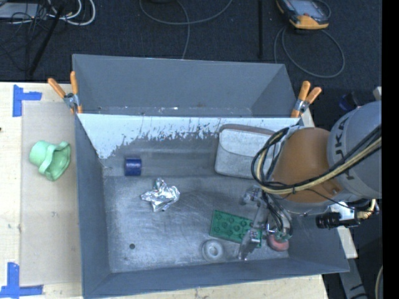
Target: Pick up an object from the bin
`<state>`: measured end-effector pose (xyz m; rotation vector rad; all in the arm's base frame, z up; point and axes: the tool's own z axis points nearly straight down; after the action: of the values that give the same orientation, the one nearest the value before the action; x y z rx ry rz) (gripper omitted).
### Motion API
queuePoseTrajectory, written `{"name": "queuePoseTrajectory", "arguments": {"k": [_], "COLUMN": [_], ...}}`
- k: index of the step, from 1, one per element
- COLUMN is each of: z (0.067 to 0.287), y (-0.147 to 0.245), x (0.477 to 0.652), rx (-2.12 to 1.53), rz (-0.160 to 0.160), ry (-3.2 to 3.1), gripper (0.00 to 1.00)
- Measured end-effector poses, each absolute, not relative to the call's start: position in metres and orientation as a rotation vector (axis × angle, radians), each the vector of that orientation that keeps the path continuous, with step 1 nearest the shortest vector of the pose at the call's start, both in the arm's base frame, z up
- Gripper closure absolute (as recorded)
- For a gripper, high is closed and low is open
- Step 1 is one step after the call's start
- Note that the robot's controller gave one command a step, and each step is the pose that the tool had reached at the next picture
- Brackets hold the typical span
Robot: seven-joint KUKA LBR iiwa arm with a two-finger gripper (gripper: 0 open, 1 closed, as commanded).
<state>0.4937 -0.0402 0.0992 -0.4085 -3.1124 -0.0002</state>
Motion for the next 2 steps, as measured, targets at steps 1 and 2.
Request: {"name": "queuePoseTrajectory", "arguments": {"k": [1, 2], "z": [0.0694, 0.0702], "y": [-0.0413, -0.0412], "x": [0.4939, 0.4947], "rx": [-0.441, -0.435], "rz": [0.0, 0.001], "ry": [-3.114, -3.114], "gripper": [0.0, 0.0]}}
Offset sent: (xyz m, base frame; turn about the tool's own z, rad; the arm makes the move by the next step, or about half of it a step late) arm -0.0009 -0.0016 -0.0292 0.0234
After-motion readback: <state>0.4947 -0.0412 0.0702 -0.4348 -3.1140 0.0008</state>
